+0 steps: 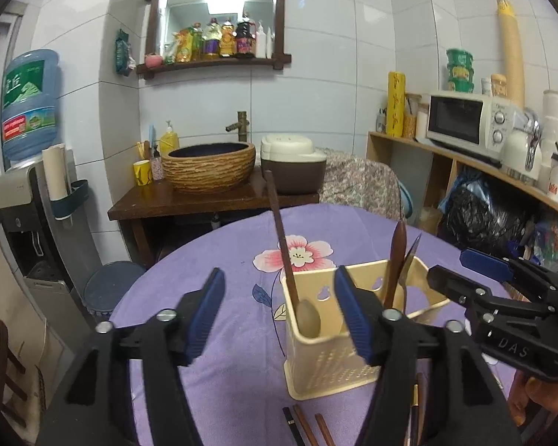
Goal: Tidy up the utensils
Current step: 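Open both tools to release the spoons into the basket, then move both open tools back down to the loose chopsticks on the table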
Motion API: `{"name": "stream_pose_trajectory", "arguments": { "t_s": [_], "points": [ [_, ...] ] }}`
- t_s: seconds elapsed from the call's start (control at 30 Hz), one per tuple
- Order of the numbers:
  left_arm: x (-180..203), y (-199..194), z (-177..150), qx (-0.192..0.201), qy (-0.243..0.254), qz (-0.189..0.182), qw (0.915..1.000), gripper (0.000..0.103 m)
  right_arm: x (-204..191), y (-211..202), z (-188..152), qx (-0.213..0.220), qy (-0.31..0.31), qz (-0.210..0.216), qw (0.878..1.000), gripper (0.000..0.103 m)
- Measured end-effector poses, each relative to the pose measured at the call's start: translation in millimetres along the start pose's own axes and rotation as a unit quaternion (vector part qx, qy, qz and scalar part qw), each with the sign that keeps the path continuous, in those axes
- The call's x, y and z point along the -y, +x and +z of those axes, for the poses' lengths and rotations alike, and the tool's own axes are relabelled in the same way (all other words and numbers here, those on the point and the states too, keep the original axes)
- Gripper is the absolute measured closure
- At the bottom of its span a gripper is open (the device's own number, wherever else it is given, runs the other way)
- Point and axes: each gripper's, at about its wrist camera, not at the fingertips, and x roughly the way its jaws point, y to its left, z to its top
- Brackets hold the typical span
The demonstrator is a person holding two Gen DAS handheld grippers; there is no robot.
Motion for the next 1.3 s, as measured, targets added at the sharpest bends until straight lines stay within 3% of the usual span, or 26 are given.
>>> {"name": "stream_pose_trajectory", "arguments": {
  "t_s": [0.2,0.4,0.63,0.77,1.1,1.3],
  "points": [
    [-12,-32,-29,-0.006,-0.034,-0.008,0.9994,0.019,-9,-34,-20,-0.005,-0.02,-0.015,1.0,0.021],
    [-18,-45,-72,-0.041,-0.035,0.027,0.9982,0.009,-10,-48,-59,-0.047,-0.041,-0.049,0.997,0.008],
    [-35,-43,-130,-0.112,-0.076,0.056,0.9893,0.008,5,-41,-121,-0.146,-0.021,-0.071,0.986,0.006],
    [-34,-39,-148,-0.139,-0.08,0.049,0.9858,0.008,5,-34,-147,-0.186,-0.015,-0.074,0.98,0.006],
    [-4,-30,-165,-0.171,-0.033,0.034,0.9842,0.008,-27,-21,-174,-0.231,-0.032,-0.057,0.971,0.006],
    [10,-26,-173,-0.183,-0.001,0.039,0.9823,0.008,-30,-24,-179,-0.24,-0.052,-0.076,0.966,0.006]
  ]
}}
